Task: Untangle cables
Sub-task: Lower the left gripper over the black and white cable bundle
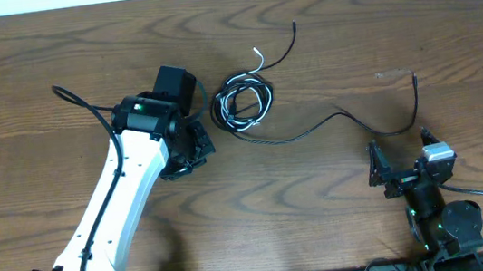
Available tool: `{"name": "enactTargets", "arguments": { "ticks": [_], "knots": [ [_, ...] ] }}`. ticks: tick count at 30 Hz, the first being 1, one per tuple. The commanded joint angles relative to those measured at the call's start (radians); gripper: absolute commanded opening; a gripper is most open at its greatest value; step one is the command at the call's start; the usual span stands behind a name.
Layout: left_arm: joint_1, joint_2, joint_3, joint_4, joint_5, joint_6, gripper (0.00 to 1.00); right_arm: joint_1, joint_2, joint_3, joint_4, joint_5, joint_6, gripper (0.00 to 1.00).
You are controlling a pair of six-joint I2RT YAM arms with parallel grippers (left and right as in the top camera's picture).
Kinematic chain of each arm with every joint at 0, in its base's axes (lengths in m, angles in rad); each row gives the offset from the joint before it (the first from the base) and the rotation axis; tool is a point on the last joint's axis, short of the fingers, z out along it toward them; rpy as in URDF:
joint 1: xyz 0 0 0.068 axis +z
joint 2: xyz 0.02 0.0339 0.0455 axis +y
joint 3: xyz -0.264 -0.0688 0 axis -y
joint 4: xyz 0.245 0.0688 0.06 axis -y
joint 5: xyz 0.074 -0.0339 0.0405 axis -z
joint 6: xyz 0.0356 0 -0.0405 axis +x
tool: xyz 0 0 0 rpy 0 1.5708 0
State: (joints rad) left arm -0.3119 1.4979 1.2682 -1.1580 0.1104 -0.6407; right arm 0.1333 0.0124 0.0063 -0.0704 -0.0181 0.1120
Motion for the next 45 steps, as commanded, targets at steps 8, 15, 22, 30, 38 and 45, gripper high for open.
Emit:
{"name": "enactTargets", "arguments": {
  "ticks": [8, 15, 22, 30, 38, 45],
  "knots": [
    [-0.004, 0.008, -0.004, 0.034, -0.052, -0.039, 0.09, -0.003, -0.005, -0.001, -0.005, 0.008, -0.013, 0.99],
    [-0.016, 0.032, -0.005, 0.124, -0.051, -0.039, 0.45, -0.003, -0.005, -0.001, -0.005, 0.008, -0.013, 0.99],
    [-0.080, 0.103, -0.005, 0.191, -0.051, -0.057, 0.54, -0.003, -0.005, -0.001, -0.005, 0.008, -0.013, 0.99],
    [-0.130, 0.232, -0.005, 0.244, -0.051, -0.057, 0.56, -0.003, -0.005, -0.001, -0.005, 0.008, -0.013, 0.99],
    [-0.133, 0.345, -0.005, 0.292, -0.051, -0.057, 0.57, -0.003, -0.005, -0.001, -0.005, 0.008, -0.013, 0.99],
    [-0.133, 0.389, -0.005, 0.311, -0.043, -0.057, 0.56, -0.003, -0.005, -0.001, -0.005, 0.008, -0.013, 0.99]
  ]
}}
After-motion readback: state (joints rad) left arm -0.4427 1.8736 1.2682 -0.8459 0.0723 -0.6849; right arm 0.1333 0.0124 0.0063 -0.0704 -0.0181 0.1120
